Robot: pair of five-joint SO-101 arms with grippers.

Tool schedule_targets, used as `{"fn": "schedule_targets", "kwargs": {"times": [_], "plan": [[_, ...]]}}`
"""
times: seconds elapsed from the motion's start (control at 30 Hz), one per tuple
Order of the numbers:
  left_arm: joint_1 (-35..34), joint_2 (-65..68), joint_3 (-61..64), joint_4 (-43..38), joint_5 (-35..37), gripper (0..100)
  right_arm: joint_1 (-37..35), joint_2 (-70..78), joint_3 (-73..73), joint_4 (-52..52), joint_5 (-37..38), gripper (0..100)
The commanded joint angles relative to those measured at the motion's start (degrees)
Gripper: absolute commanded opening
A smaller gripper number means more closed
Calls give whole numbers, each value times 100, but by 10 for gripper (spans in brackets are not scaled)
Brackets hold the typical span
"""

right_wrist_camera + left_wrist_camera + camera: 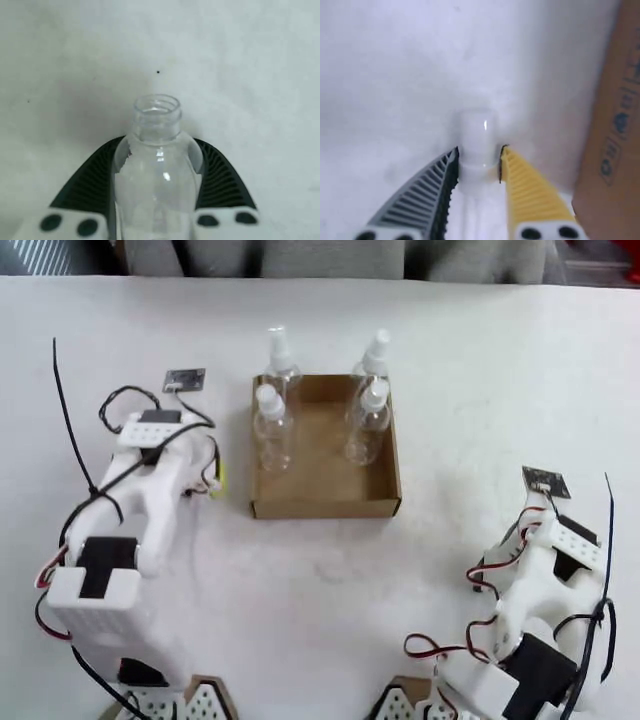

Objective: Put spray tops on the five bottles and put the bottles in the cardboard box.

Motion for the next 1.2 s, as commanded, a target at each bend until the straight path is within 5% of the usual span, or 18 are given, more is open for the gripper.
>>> {"fn": "schedule_targets", "kwargs": {"times": [0.0,0.43,0.77,1.17], "plan": [[31,-163,9,-105,-9,45,57,-233,0,-66,18,16],[22,-1859,1451,-1222,-413,46,-66,-945,-1029,418,26,16],[-171,-2905,2215,-1749,-404,48,-101,-3081,-589,1077,9,16],[-224,-2967,1530,-1380,-396,46,-945,-5736,2101,-3143,9,16]]}}
